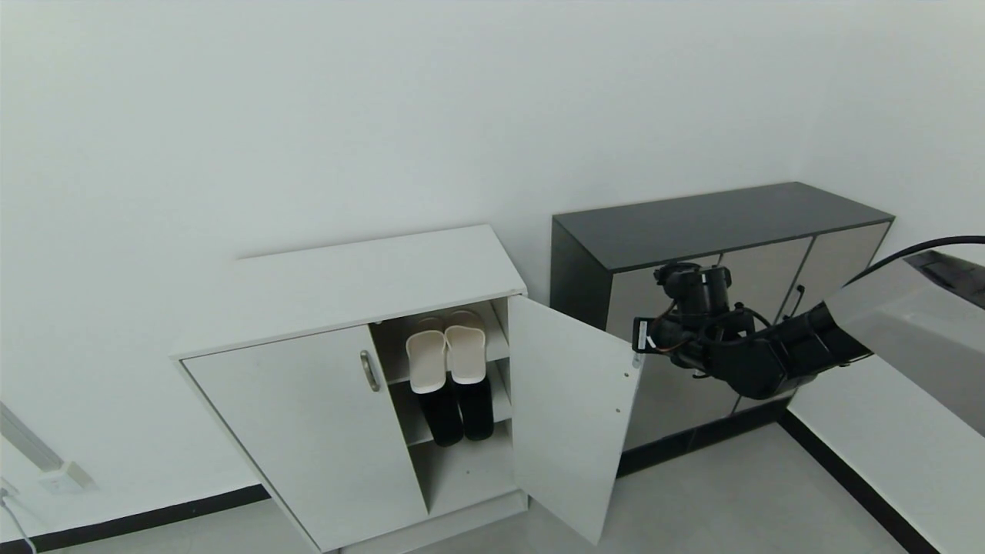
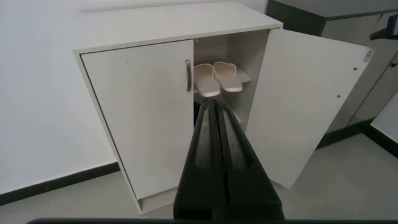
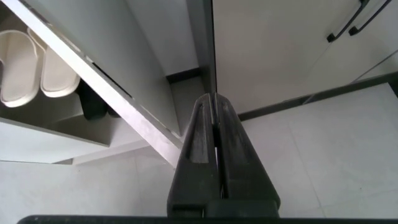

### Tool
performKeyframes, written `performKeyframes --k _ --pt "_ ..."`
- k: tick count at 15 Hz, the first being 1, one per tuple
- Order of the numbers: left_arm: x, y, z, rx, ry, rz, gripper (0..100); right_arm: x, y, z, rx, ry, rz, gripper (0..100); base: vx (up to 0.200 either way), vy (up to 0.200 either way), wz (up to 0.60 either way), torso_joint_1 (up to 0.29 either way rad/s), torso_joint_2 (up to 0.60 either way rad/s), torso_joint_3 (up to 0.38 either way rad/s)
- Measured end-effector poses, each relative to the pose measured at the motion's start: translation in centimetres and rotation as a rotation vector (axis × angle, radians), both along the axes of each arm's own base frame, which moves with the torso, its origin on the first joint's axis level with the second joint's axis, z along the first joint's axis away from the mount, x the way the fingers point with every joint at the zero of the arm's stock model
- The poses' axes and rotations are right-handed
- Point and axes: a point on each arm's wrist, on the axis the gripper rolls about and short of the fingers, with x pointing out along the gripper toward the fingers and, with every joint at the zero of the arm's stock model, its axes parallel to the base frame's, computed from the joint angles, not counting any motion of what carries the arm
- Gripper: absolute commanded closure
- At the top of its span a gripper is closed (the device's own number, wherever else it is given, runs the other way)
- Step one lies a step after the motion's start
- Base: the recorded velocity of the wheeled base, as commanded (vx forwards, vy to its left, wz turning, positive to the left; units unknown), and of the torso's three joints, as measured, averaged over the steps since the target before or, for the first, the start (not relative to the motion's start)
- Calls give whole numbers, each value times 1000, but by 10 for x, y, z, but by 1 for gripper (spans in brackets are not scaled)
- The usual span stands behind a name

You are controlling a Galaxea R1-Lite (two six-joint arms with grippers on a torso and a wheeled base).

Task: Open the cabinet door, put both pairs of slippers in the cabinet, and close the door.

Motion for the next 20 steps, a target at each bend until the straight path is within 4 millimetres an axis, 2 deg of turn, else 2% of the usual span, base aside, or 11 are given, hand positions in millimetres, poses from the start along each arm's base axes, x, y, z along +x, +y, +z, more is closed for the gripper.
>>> performKeyframes --k 6,10,13,17,20 --pt "0 0 0 0 0 0 100 -4 8 -10 0 29 14 100 0 0 0 0 0 0" --pt "0 0 0 0 0 0 100 -24 24 -14 -6 61 61 100 0 0 0 0 0 0" --pt "0 0 0 0 0 0 100 -54 44 -11 -5 55 136 100 0 0 0 0 0 0" --pt "0 0 0 0 0 -1 100 -109 80 4 23 41 281 100 0 0 0 0 0 0" --pt "0 0 0 0 0 0 100 -125 88 19 13 -31 337 100 0 0 0 0 0 0"
